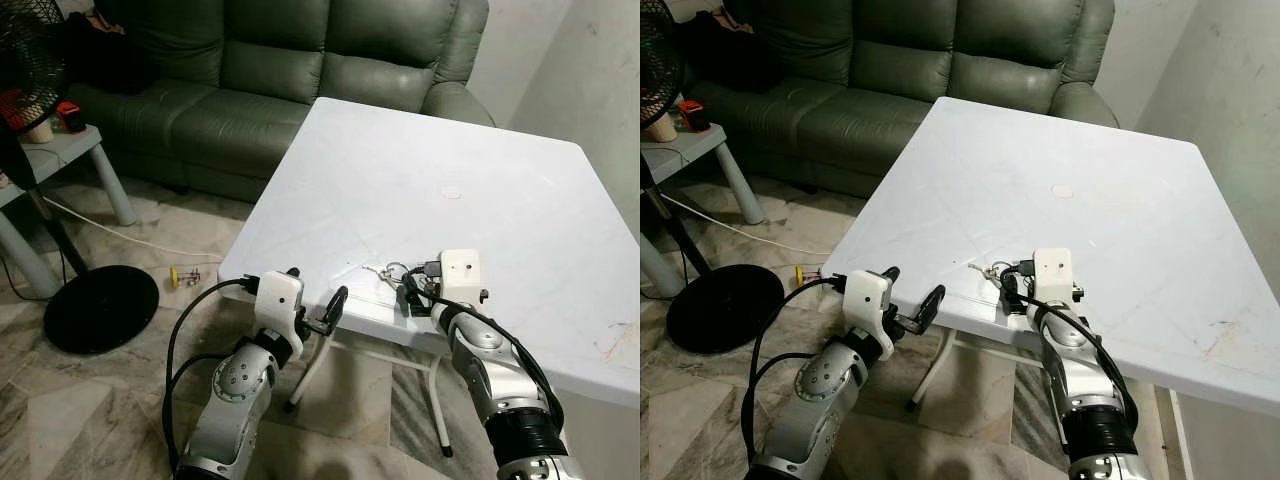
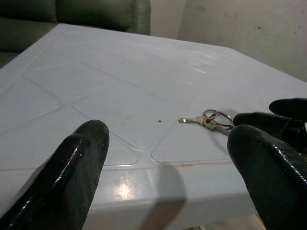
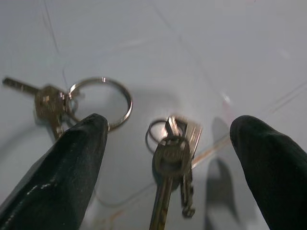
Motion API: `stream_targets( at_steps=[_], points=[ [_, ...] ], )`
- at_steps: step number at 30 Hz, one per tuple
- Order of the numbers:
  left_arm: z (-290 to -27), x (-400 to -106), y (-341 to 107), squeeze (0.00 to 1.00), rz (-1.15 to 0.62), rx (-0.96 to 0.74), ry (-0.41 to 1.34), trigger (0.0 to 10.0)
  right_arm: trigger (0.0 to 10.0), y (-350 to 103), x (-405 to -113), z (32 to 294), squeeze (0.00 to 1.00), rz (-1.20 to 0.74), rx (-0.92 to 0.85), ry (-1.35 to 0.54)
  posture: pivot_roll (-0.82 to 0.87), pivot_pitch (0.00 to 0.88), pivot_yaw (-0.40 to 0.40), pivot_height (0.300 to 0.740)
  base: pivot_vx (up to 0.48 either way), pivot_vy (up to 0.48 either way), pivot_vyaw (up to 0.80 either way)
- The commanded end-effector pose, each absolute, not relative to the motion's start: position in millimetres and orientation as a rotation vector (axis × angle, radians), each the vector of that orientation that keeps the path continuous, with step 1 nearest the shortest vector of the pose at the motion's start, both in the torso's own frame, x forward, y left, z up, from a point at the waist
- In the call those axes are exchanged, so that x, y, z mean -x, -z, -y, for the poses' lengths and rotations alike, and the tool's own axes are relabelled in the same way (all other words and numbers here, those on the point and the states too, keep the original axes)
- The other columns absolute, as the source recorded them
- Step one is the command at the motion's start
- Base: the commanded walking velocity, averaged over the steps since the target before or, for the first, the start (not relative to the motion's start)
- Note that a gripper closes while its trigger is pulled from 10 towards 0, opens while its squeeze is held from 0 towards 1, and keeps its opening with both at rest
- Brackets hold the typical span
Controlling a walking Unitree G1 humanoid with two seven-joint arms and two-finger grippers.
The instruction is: Hang keys on a hook
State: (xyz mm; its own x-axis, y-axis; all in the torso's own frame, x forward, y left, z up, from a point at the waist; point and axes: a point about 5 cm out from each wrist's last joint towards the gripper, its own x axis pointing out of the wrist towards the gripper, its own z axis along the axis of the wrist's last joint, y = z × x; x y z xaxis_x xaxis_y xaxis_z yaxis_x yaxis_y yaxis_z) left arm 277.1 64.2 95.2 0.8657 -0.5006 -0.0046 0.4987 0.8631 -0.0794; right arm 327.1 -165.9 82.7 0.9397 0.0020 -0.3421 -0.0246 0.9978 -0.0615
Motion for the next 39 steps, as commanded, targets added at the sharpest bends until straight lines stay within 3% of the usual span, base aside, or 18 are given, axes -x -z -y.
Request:
stream_targets(
  at_steps=[1, 14, 15, 16, 17, 18, 19, 20, 21, 22, 39],
  points=[
    [-55.5, -273.8, -100.1, 0.0, -0.014, 0.096, 0.549, 10.0, 10.0, -79.5, -324.7, 168.1, 0.0, -0.373, 0.057, -0.009, 0.07, 0.053, -0.104, 0.74, 0.0, 0.0, 0.0],
    [-50.0, -268.5, -99.3, 0.0, -0.027, 0.101, 0.577, 10.0, 10.0, -76.2, -322.1, 170.9, 0.0, -0.393, 0.05, 0.001, 0.06, 0.055, -0.103, 0.74, 0.0, 0.0, 0.0],
    [-49.7, -268.4, -99.5, 0.0, -0.027, 0.102, 0.578, 10.0, 9.3, -75.5, -322.0, 172.6, 0.0, -0.398, 0.05, 0.009, 0.06, 0.055, -0.103, 0.74, 0.0, 0.0, 0.0],
    [-49.2, -268.1, -99.9, 0.0, -0.026, 0.103, 0.58, 10.0, 6.2, -75.1, -321.8, 174.0, 0.0, -0.4, 0.051, 0.014, 0.06, 0.055, -0.103, 0.74, 0.0, 0.0, 0.0],
    [-49.0, -268.0, -100.0, 0.0, -0.026, 0.103, 0.581, 10.0, 5.3, -75.4, -321.5, 174.2, 0.0, -0.395, 0.036, 0.015, 0.06, 0.055, -0.103, 0.74, 0.0, 0.0, 0.0],
    [-49.0, -268.0, -100.1, 0.0, -0.026, 0.102, 0.581, 10.0, 5.3, -75.7, -321.3, 174.1, 0.0, -0.392, 0.025, 0.016, 0.06, 0.055, -0.103, 0.74, 0.0, 0.0, 0.0],
    [-48.9, -267.9, -100.3, 0.0, -0.026, 0.104, 0.582, 10.0, 3.4, -74.7, -320.9, 174.3, 0.0, -0.404, 0.021, 0.017, 0.07, 0.055, -0.103, 0.74, 0.0, 0.0, 0.0],
    [-48.8, -267.9, -100.4, 0.0, -0.026, 0.104, 0.583, 10.0, 3.1, -74.4, -320.8, 174.5, 0.0, -0.408, 0.024, 0.02, 0.07, 0.055, -0.103, 0.74, 0.0, 0.0, 0.0],
    [-48.8, -267.9, -100.5, 0.0, -0.025, 0.104, 0.583, 10.0, 2.1, -73.9, -320.6, 174.5, 0.0, -0.413, 0.023, 0.02, 0.07, 0.055, -0.103, 0.74, 0.0, 0.0, 0.0],
    [-48.7, -267.9, -100.8, 0.0, -0.025, 0.105, 0.583, 10.0, 0.2, -73.8, -320.4, 174.4, 0.0, -0.412, 0.019, 0.018, 0.07, 0.055, -0.103, 0.74, 0.0, 0.0, 0.0],
    [-47.9, -268.7, -102.1, 0.0, -0.021, 0.106, 0.585, 10.0, 0.0, -71.3, -319.2, 173.5, 0.0, -0.419, 0.013, 0.019, 0.07, 0.036, -0.102, 0.74, 0.0, 0.0, 0.0]
  ],
)
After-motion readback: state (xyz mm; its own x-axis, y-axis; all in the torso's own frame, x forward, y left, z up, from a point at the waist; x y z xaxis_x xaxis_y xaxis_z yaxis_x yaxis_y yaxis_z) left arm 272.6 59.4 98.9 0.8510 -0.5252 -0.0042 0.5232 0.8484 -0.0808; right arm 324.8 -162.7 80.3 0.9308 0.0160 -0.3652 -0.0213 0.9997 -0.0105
